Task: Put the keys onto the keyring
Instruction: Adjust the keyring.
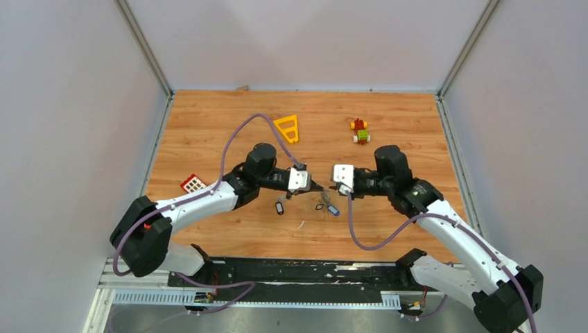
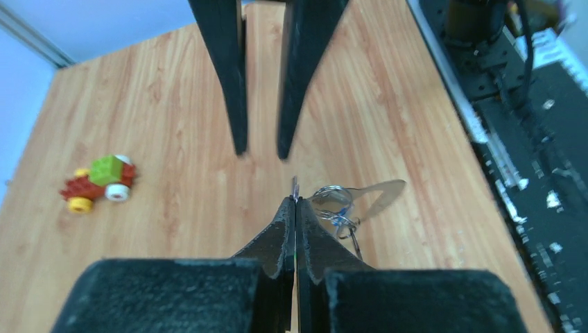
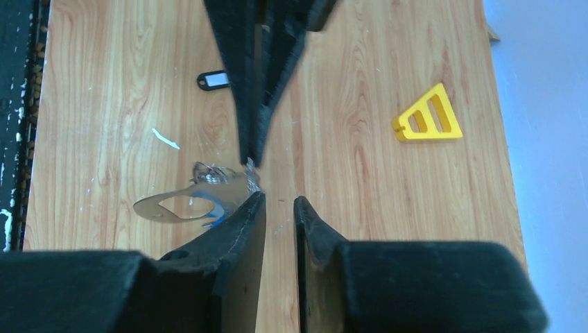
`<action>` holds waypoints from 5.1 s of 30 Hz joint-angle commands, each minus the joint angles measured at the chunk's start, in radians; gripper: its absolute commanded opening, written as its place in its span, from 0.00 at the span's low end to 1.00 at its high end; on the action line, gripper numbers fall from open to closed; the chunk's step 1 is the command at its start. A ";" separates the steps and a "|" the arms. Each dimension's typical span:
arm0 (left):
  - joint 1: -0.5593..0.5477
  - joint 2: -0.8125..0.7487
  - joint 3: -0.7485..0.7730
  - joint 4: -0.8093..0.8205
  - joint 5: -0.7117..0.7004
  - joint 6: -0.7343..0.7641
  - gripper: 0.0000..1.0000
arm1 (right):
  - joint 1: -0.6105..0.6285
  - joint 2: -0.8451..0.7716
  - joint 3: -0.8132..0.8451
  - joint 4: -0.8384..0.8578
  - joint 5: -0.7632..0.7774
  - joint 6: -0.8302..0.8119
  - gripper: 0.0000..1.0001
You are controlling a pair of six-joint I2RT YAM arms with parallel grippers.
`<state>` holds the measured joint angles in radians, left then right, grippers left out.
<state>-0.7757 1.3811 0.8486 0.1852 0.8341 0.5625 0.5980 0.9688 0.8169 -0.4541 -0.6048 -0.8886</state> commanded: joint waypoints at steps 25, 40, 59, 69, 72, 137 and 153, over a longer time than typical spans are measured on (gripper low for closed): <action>0.052 0.157 -0.288 1.413 0.101 -0.973 0.00 | -0.140 -0.081 0.052 -0.035 -0.390 0.101 0.11; 0.051 0.190 -0.279 1.391 0.127 -0.928 0.00 | -0.137 -0.024 0.027 0.026 -0.425 0.115 0.13; 0.049 0.176 -0.265 1.300 0.138 -0.876 0.00 | -0.093 0.008 0.018 0.073 -0.351 0.136 0.07; 0.047 0.187 -0.257 1.295 0.168 -0.885 0.00 | -0.078 0.008 0.012 0.060 -0.311 0.089 0.00; 0.049 0.181 -0.250 1.267 0.161 -0.868 0.00 | -0.066 -0.003 0.011 0.058 -0.276 0.075 0.00; 0.061 -0.111 0.012 -0.281 -0.186 0.195 0.53 | 0.376 0.205 0.375 -0.453 1.107 -0.584 0.00; 0.119 -0.108 0.008 -0.151 -0.186 0.074 0.51 | 0.436 0.243 0.285 -0.319 1.331 -0.700 0.00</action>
<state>-0.6701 1.2720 0.8333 -0.0383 0.6239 0.6792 1.0218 1.2037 1.0721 -0.8345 0.6662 -1.5784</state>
